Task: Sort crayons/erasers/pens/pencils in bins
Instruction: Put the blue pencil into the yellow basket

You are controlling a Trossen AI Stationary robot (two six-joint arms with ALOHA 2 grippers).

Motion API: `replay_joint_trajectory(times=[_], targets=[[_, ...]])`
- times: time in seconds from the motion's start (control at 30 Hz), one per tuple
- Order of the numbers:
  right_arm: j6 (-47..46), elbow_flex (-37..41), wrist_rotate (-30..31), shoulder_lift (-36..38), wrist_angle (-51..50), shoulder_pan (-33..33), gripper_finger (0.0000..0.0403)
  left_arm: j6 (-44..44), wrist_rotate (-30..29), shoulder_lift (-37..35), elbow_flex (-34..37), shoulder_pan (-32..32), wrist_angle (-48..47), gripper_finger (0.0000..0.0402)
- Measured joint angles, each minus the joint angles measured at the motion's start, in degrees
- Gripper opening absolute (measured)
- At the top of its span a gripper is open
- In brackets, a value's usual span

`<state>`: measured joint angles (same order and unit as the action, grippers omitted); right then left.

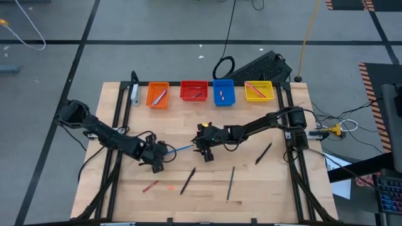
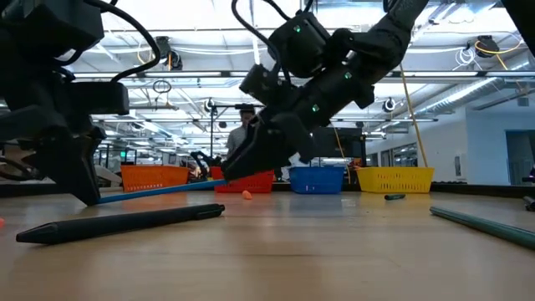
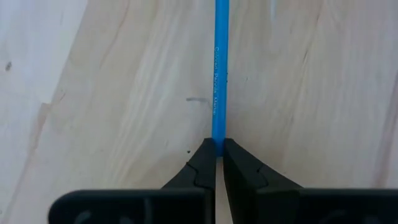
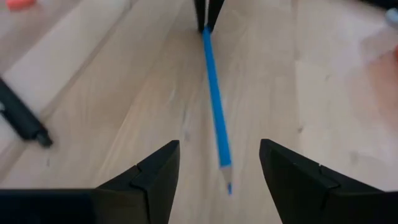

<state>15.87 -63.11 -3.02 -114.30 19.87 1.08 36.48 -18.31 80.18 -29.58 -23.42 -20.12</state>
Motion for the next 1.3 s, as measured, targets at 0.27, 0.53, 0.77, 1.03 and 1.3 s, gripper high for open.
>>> replay_joint_trajectory(times=[0.27,0.53,0.77,1.03,1.3], targets=[[-0.38,-0.05,0.06,-3.13,1.15,-0.26,0.0182,-2.26,0.12,0.00,0.01,1.20,1.40,0.0016],[-1.59,-0.02,0.01,-4.39,3.96,-0.24,0.0133,-4.73,0.02,0.60,0.02,2.44,3.72,0.0016],[-1.68,-0.02,-0.01,-4.42,4.06,-0.24,0.0095,-5.85,-0.11,1.95,-0.11,2.91,4.74,0.0016],[-1.70,-0.02,-0.01,-4.42,4.10,-0.24,0.0046,-5.92,0.06,1.97,-0.09,2.91,4.97,0.0016],[-1.70,0.00,-0.07,-4.42,3.93,-0.24,0.0025,-4.86,0.69,1.50,-0.51,2.92,4.41,0.0034]])
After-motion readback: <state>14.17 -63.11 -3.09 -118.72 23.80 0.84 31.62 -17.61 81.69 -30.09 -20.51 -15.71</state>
